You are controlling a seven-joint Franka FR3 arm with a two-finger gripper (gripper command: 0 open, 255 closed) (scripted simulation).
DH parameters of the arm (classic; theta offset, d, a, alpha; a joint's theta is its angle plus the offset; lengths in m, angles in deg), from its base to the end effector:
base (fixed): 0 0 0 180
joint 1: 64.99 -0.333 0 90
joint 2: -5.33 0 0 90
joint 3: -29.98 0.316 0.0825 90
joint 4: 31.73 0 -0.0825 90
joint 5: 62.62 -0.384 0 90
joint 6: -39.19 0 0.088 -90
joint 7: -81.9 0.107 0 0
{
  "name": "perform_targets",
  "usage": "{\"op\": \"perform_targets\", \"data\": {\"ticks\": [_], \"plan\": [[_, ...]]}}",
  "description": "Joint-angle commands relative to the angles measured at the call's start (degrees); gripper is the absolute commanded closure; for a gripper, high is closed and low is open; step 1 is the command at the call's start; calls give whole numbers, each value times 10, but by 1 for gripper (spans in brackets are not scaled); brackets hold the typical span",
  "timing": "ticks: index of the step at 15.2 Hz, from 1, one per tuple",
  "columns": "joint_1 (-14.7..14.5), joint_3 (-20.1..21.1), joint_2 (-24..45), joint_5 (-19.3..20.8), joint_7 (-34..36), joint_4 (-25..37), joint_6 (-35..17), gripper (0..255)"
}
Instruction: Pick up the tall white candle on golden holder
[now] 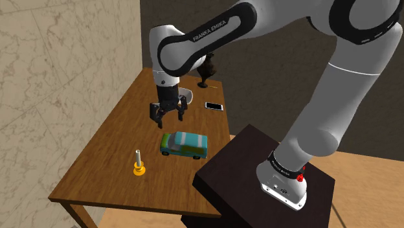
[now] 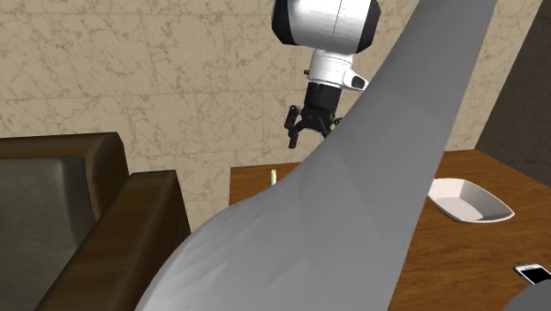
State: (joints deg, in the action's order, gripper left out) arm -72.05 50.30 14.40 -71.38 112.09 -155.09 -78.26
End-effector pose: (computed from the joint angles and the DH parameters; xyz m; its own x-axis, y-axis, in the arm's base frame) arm 0.4659 0.2494 0.3138 0.9438 -0.1249 -0.3059 -0.1361 -0.9906 -0.0156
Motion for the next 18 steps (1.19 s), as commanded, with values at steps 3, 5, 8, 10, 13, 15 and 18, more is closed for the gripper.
{"op": "perform_targets", "data": {"ticks": [3, 5, 8, 10, 13, 15, 18], "plan": [[-22, 4, 96, 19, 33, 60, -19, 0], [-35, 3, 143, 27, 47, 94, -23, 0], [-56, 0, 213, 38, 66, 150, -25, 0], [-71, -3, 260, 44, 77, 191, -22, 0], [-93, -7, 331, 51, 91, 261, -13, 0], [-103, -9, 362, 54, 96, 293, -7, 0], [-106, -13, 380, 57, 94, 298, -20, 0]]}}
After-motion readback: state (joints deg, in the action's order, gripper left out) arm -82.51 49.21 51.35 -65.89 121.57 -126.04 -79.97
